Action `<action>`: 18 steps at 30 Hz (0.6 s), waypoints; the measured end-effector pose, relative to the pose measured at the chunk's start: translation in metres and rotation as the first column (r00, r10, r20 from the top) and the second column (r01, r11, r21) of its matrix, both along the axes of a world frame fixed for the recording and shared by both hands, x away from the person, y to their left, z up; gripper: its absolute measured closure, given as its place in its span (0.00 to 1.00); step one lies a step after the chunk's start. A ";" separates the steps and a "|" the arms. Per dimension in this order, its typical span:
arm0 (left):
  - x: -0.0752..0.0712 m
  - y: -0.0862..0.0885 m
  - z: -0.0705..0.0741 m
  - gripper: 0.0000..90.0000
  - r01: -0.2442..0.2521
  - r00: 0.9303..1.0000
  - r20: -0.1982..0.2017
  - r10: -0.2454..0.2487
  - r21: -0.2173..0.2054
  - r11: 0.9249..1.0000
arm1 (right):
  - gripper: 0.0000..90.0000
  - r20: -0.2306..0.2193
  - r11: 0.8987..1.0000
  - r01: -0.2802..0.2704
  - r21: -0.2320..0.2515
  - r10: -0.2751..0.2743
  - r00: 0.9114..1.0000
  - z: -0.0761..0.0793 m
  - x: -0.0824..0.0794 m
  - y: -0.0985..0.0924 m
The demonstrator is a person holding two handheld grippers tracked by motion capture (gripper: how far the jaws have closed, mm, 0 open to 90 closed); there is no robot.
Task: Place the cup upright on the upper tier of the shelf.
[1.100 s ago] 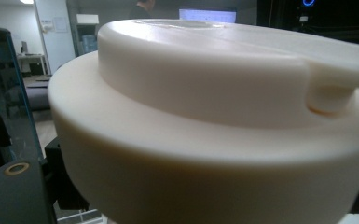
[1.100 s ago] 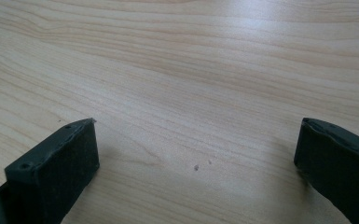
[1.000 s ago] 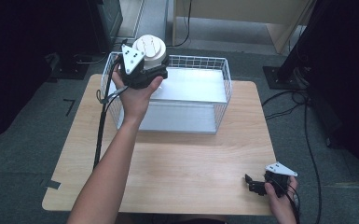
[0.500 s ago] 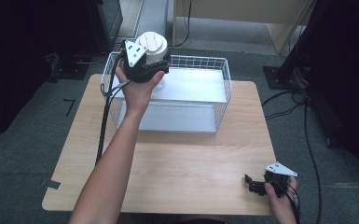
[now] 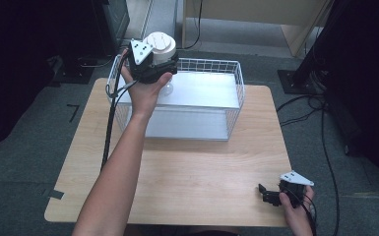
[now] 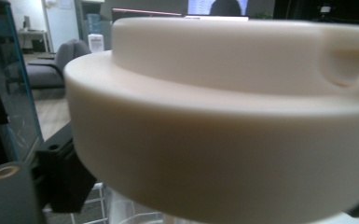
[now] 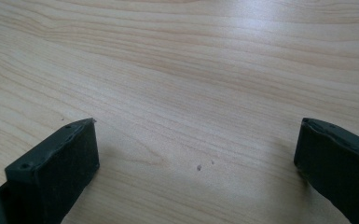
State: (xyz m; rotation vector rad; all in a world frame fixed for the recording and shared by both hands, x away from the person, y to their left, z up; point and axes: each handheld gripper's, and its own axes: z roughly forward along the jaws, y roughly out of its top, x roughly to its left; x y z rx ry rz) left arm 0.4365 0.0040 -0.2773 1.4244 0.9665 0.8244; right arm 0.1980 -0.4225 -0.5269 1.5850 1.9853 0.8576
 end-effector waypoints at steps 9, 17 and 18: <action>-0.005 0.003 0.005 0.00 0.009 1.000 0.015 -0.009 0.003 1.000 | 0.00 -0.001 1.000 -0.003 0.001 0.003 1.000 0.000 0.000 0.000; -0.010 0.006 0.006 0.00 0.027 1.000 0.016 -0.027 0.008 1.000 | 0.00 -0.001 1.000 -0.004 0.001 0.004 1.000 0.000 0.000 0.000; -0.011 0.007 0.006 0.00 0.029 0.999 0.016 -0.029 0.007 1.000 | 0.00 -0.001 1.000 -0.004 0.000 0.004 1.000 0.000 0.000 0.000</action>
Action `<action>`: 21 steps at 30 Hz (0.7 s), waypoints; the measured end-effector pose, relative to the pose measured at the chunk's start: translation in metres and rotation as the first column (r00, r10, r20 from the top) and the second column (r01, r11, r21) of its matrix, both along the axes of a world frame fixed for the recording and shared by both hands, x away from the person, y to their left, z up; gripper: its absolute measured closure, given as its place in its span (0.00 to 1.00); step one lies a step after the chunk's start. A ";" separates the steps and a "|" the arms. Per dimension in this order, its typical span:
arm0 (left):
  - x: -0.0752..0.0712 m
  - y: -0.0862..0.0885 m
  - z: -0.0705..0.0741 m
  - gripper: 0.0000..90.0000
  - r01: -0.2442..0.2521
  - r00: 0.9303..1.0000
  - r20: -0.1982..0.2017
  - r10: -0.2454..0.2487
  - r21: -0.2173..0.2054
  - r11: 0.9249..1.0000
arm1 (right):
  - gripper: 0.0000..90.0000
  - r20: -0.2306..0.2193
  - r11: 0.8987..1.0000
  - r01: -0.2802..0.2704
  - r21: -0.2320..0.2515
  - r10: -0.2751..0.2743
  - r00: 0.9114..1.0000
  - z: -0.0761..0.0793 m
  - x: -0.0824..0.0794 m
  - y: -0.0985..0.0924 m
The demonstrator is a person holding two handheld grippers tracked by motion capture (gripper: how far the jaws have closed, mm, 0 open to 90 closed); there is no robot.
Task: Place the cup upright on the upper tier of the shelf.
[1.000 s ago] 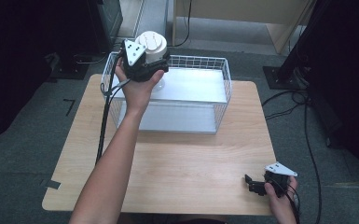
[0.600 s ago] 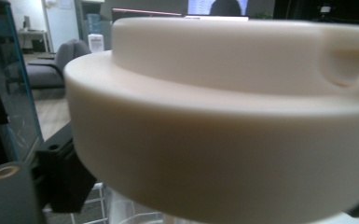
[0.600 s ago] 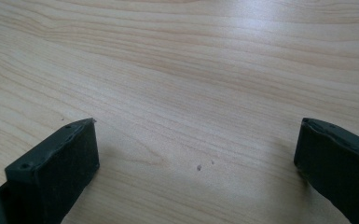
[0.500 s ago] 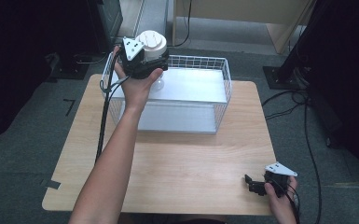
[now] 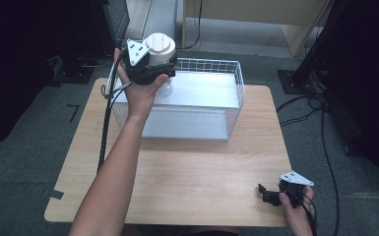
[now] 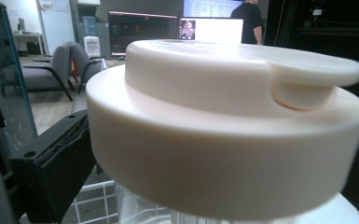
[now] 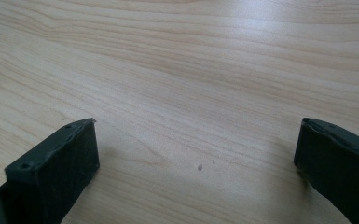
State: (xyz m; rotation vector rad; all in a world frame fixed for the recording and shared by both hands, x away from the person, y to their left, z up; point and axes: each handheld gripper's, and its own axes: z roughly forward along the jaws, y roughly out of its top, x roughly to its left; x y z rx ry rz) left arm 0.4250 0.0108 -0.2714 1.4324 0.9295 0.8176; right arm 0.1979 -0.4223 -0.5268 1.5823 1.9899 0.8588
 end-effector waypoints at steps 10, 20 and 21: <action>-0.003 0.002 -0.004 0.00 0.009 1.000 -0.017 -0.009 0.006 1.000 | 0.00 0.000 1.000 0.000 0.000 0.000 1.000 0.000 0.000 0.000; -0.022 0.014 -0.016 0.00 0.014 1.000 -0.014 -0.013 0.002 1.000 | 0.00 0.002 1.000 -0.014 -0.003 0.014 1.000 0.000 0.000 0.000; -0.024 0.015 -0.017 0.00 0.017 1.000 -0.013 -0.017 -0.003 1.000 | 0.00 0.000 1.000 -0.013 -0.001 0.013 1.000 0.000 0.000 0.000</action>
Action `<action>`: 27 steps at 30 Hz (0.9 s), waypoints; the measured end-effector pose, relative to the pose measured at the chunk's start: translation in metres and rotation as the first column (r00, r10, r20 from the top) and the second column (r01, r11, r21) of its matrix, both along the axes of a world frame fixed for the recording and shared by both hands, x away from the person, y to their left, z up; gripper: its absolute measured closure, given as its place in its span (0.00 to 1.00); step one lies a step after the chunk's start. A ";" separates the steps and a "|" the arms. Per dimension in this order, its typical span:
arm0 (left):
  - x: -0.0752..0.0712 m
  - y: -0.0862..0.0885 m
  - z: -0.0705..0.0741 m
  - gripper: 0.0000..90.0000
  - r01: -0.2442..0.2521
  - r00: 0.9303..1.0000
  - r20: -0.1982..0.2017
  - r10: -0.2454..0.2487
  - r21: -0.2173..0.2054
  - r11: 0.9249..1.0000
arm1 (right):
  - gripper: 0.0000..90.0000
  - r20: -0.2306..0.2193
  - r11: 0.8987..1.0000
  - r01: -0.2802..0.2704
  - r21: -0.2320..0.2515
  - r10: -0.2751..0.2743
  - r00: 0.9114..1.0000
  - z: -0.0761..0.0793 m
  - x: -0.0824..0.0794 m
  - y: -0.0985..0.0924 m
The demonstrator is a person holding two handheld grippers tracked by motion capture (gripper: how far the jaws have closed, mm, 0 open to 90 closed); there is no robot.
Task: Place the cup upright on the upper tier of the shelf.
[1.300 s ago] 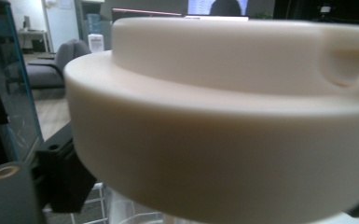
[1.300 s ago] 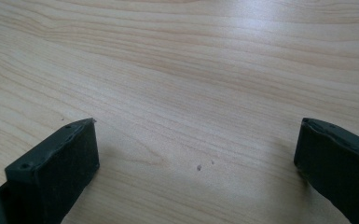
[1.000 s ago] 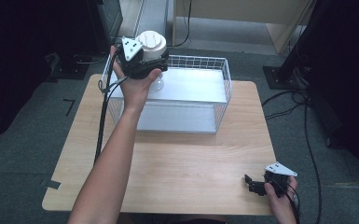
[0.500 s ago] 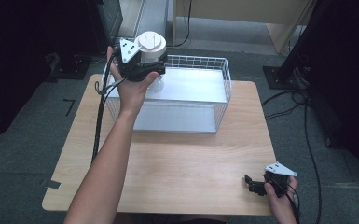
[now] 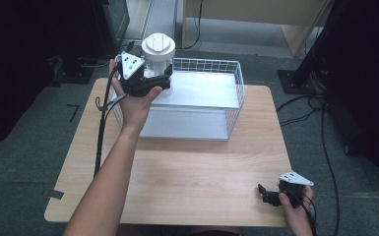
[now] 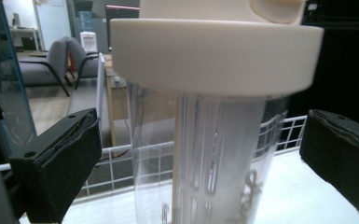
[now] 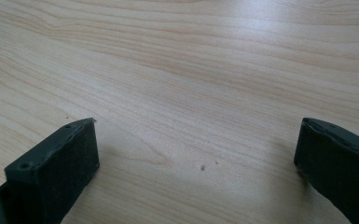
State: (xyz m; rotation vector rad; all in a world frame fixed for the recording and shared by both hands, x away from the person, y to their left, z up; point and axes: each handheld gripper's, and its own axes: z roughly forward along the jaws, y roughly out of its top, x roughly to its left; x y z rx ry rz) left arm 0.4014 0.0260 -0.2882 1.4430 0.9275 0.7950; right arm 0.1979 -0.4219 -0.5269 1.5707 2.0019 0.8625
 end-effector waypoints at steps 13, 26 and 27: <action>-0.042 0.021 -0.016 0.00 0.037 0.999 0.038 -0.037 0.011 0.999 | 0.00 -0.001 1.000 -0.001 -0.001 0.001 1.000 0.000 0.000 0.000; -0.086 0.044 -0.051 0.00 0.021 0.997 0.070 -0.024 0.044 0.999 | 0.00 0.001 1.000 -0.001 -0.002 0.001 1.000 0.000 0.000 0.000; -0.089 0.046 -0.055 0.00 0.021 0.998 0.066 -0.025 0.049 0.999 | 0.00 0.001 1.000 -0.001 -0.002 0.001 1.000 0.000 0.000 0.000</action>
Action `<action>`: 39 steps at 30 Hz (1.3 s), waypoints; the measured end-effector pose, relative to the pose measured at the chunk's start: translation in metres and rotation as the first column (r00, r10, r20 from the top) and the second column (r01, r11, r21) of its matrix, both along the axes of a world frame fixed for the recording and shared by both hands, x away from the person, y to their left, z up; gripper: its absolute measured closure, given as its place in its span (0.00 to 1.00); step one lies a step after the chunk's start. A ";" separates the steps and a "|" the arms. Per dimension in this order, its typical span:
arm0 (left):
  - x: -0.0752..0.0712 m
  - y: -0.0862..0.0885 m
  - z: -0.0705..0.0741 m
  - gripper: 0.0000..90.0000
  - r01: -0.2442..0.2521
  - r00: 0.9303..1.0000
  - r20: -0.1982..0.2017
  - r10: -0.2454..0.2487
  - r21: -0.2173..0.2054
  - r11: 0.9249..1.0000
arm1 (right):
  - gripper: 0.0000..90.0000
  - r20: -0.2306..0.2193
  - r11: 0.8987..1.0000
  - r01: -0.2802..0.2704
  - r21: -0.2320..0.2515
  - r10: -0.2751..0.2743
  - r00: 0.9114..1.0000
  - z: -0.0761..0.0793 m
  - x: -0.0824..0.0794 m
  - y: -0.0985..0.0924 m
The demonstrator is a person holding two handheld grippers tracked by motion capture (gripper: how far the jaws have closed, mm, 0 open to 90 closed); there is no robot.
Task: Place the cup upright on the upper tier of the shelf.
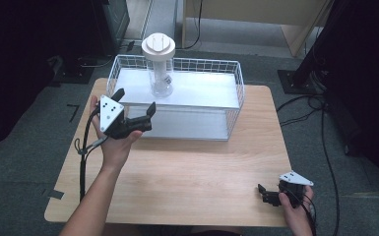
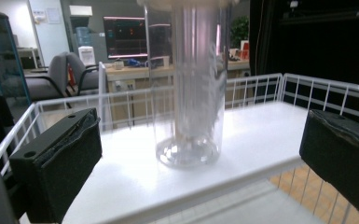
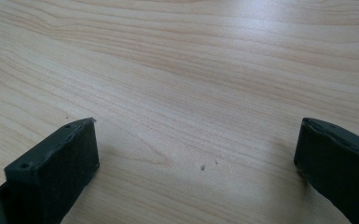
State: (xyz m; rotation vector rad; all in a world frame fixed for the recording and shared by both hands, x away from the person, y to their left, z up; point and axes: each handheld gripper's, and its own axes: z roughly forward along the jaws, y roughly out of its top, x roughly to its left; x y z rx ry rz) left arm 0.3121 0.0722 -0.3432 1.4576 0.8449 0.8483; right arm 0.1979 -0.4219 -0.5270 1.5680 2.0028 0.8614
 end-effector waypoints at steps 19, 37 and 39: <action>-0.030 0.039 -0.064 0.00 -0.066 0.993 -0.096 0.067 0.010 0.998 | 0.00 0.001 1.000 0.000 -0.001 0.000 1.000 0.000 0.000 0.000; -0.057 0.090 -0.113 0.00 -0.132 0.967 -0.211 0.146 0.076 0.988 | 0.00 -0.001 1.000 0.001 -0.001 -0.001 1.000 0.000 0.000 0.000; -0.058 0.099 -0.119 0.00 -0.139 0.961 -0.230 0.153 0.079 0.987 | 0.00 -0.001 1.000 0.001 -0.001 -0.001 1.000 0.000 0.000 0.000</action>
